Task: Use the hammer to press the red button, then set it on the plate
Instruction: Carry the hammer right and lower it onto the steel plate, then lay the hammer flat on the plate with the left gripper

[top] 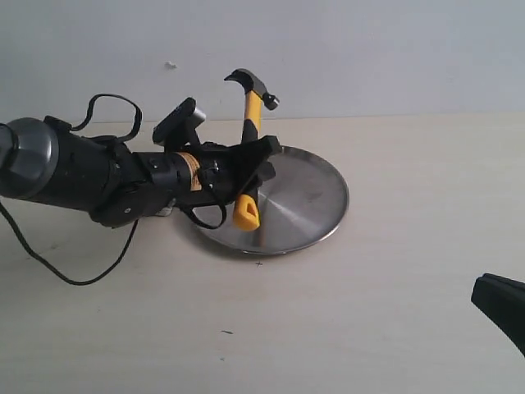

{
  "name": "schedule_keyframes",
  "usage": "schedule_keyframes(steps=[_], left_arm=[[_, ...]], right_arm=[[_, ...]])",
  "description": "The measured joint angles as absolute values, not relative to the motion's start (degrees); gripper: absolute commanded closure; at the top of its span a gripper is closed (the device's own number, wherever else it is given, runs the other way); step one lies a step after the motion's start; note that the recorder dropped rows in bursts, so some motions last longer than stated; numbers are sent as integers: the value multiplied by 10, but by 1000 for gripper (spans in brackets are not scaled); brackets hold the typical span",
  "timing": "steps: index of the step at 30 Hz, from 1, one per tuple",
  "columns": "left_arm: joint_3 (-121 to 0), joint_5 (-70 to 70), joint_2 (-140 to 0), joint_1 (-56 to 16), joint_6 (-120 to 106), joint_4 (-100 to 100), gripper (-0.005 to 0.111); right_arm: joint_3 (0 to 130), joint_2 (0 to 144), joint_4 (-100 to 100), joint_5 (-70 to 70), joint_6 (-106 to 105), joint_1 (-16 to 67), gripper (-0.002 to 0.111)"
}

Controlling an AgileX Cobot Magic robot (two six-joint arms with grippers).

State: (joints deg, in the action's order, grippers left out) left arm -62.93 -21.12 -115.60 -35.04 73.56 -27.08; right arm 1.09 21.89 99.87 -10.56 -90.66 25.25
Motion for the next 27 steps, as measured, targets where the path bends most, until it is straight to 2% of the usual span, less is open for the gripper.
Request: schedule_keyframes(steps=[6,18,27], left_arm=[[-683,-191,-1197,-350,733,-264,107],[-696,-186,-1255,-350,735,-235,107],[-750,-189,-1291,-354,756,-244,107]], right_arm=[[11,219,999,-106,-907,252,108],[11,219,999,-106,-907,252,108],[11,219,999,-106,-907,252,108]])
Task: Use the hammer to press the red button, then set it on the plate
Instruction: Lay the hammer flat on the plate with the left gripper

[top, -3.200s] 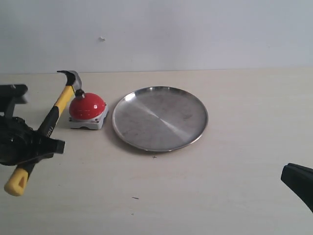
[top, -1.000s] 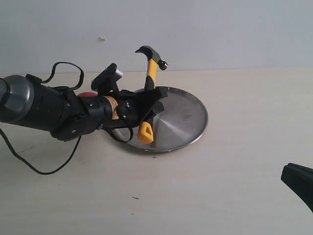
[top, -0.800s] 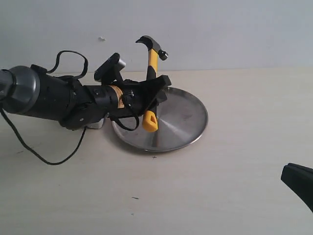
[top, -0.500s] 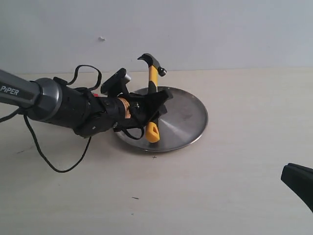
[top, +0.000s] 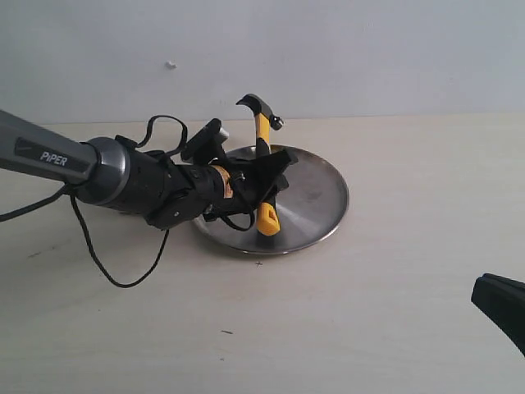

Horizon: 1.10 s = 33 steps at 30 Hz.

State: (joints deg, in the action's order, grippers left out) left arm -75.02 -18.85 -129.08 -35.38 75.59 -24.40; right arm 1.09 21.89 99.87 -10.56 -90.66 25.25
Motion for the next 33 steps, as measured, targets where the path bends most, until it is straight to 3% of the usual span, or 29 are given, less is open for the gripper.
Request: schedule_keyframes(steps=[33], left_arm=[[-763,-148,-1313,-355,763,-280,107]], right_arm=[[11,219,999,-106,-907,252,108]])
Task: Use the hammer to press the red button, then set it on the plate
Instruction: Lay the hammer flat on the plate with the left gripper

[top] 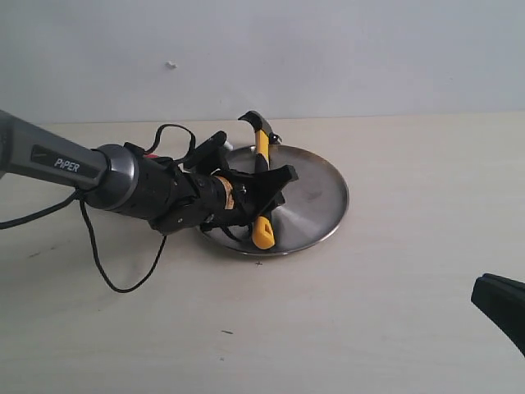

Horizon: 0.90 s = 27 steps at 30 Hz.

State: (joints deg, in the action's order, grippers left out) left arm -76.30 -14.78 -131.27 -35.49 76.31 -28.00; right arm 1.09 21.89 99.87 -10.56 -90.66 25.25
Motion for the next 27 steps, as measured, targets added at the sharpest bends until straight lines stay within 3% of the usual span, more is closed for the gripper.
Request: schedule_keyframes(steps=[9,18,27], left_arm=[[-768,-166,-1326,-355,773,-288,105],[-768,-170,-1324,-355,773,-292,64],[-770,-178,-1321,-355,772,-294,58]], right_arm=[[11,219,999,-106,-907,252,108],[11,219,999,-106,-907,252,108],[11,219,999,-106,-907,252,108]])
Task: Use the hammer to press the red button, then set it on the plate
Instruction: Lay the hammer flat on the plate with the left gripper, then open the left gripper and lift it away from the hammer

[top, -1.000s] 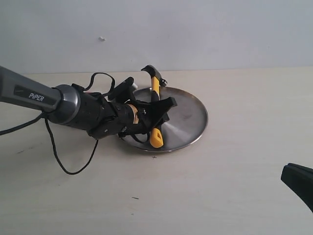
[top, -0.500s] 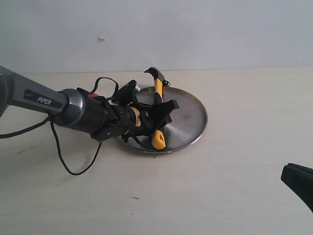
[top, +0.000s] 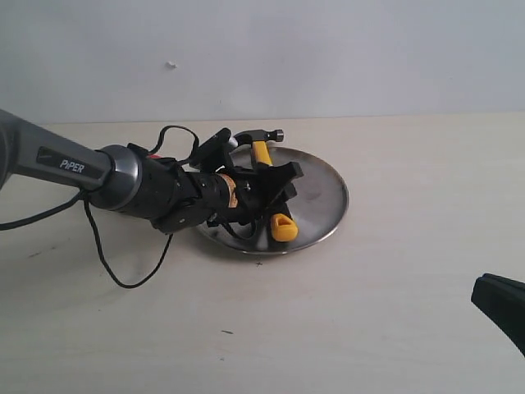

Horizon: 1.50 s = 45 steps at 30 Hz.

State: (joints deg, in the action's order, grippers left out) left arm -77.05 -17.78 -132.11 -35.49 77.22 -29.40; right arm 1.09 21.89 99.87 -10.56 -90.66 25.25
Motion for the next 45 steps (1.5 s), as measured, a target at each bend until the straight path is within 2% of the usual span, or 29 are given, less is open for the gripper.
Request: schedule_keyframes(steps=[9,19,21,24,25,30,38,45], left_arm=[[-770,-162,-1314,-355,838,-366,58],[-759,-55,-1225,-355,870,-443,61],[-747,-51,-1198,-355,871,-451,72],[-721,-48,-1145,-355,871,-481,102],[-709,-48,-1124,-355,871,-494,106],[-621,-79,-996,-355,813,-531,107],[-452,-258,-762,-355,732,-498,107],[-408,-303,-610,-355,737,-533,107]], right_arm=[[11,219,999,-106,-907,252,108],[11,219,999,-106,-907,252,108],[11,219,999,-106,-907,252,108],[11,219,999,-103,-907,252,108],[11,219,999,-102,-907,252,108],[11,219,999,-102,-907,252,108],[11,219,999,-101,-907,252,108],[11,219,999,-101,-907,252,108]])
